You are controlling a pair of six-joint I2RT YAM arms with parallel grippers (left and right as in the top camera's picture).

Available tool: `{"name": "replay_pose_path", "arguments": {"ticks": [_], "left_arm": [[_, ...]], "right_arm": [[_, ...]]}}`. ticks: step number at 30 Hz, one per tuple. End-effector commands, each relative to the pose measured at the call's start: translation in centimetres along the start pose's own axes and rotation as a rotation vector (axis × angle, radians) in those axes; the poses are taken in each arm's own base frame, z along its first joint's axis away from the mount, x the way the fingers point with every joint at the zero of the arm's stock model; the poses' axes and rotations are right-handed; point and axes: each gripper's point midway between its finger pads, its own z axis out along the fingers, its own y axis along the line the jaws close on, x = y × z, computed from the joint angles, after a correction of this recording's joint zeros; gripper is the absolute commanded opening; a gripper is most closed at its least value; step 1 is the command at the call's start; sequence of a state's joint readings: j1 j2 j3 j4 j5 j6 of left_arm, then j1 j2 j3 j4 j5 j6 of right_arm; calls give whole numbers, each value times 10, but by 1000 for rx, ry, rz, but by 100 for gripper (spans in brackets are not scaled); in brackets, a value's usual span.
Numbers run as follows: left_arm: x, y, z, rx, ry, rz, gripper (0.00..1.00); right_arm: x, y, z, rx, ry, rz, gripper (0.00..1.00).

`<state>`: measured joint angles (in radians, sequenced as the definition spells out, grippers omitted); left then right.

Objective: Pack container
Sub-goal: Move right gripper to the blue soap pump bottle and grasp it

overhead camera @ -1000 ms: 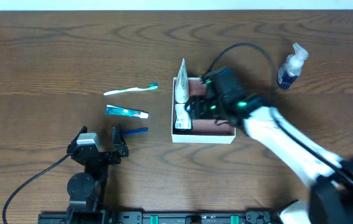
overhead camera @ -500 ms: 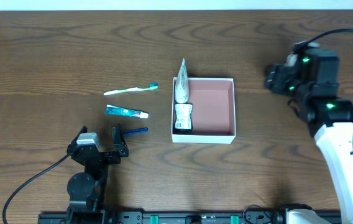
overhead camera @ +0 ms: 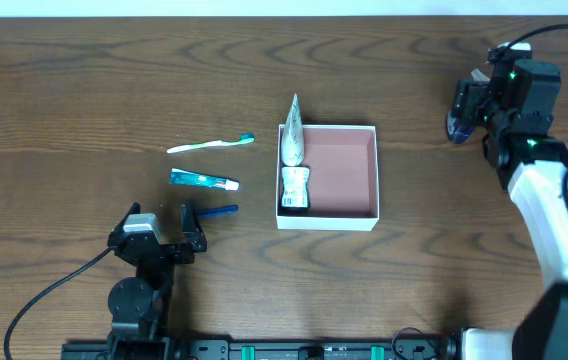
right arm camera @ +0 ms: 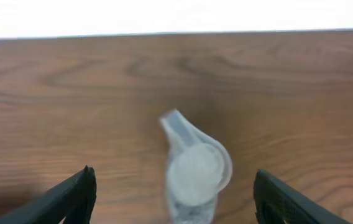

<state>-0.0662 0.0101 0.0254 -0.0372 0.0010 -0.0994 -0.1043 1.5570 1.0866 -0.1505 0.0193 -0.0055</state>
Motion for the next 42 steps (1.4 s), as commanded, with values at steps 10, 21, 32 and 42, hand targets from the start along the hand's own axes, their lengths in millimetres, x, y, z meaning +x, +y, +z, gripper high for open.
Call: {"name": "replay_pose_path", "arguments": {"ticks": [10, 21, 32, 42], "left_arm": [[17, 6, 1, -24, 48, 19, 98], [17, 6, 1, -24, 48, 19, 98], [17, 6, 1, -24, 49, 19, 98], [17, 6, 1, -24, 48, 19, 98]], "right_arm": [[19, -17, 43, 33, 32, -37, 64], [31, -11, 54, -1, 58, -35, 23], [2, -12, 36, 2, -26, -35, 12], [-56, 8, -30, -110, -200, -22, 14]]}}
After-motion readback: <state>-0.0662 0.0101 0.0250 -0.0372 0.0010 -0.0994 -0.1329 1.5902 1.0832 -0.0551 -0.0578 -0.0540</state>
